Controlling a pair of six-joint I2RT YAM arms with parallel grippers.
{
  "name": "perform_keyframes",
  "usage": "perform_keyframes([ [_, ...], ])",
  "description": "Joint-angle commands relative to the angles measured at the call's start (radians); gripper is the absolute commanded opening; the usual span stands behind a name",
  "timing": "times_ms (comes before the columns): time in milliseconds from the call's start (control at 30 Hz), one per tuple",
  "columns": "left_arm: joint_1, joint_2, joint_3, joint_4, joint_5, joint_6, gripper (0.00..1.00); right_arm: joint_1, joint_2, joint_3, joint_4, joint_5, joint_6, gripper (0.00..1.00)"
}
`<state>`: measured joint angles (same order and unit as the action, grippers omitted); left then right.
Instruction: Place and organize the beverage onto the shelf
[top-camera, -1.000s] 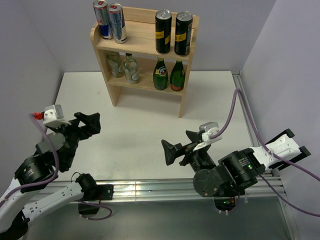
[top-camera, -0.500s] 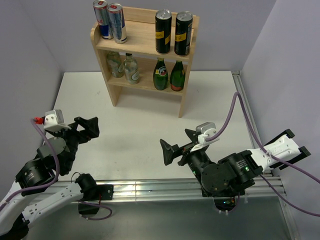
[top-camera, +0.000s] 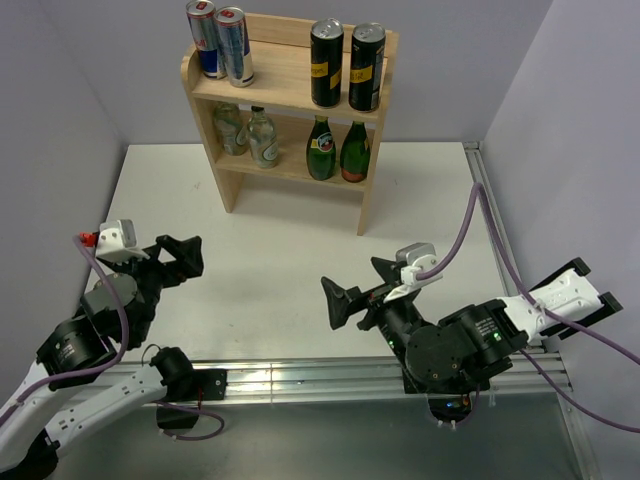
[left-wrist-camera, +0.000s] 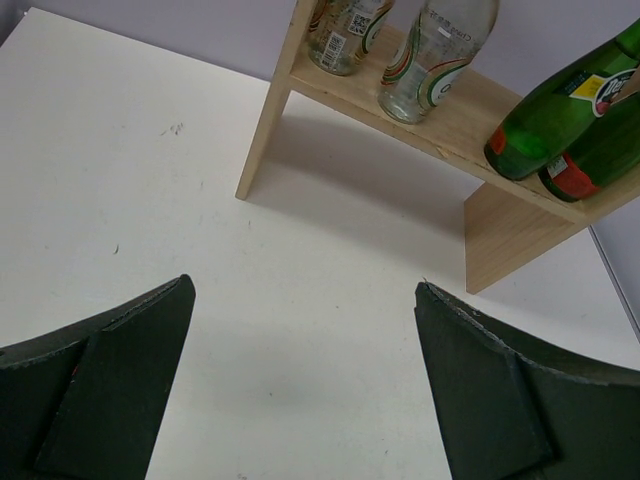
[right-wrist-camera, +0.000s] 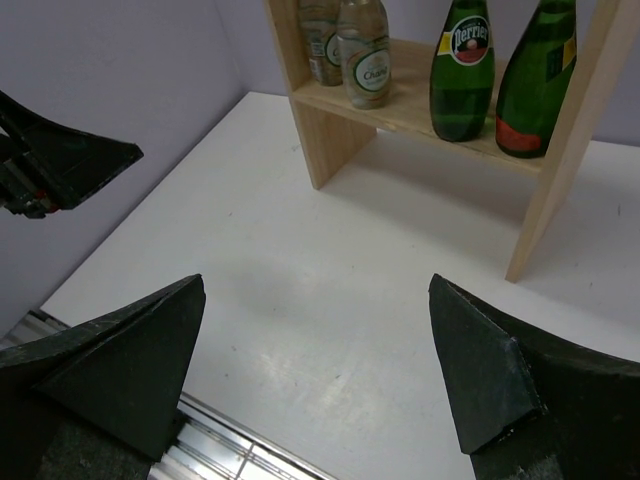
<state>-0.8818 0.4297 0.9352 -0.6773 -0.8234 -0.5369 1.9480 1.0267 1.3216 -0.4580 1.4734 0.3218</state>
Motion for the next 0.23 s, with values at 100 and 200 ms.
perform_keyframes([
  [100, 0.033, 0.007, -0.012, 0.053, 0.041, 0.032, 0.99, 0.006, -0.022, 0.014, -0.011, 0.176, 0.023, 1.00],
  [200, 0.041, 0.011, -0.012, 0.056, 0.047, 0.035, 0.99, 0.006, -0.020, 0.022, -0.051, 0.205, 0.054, 1.00],
])
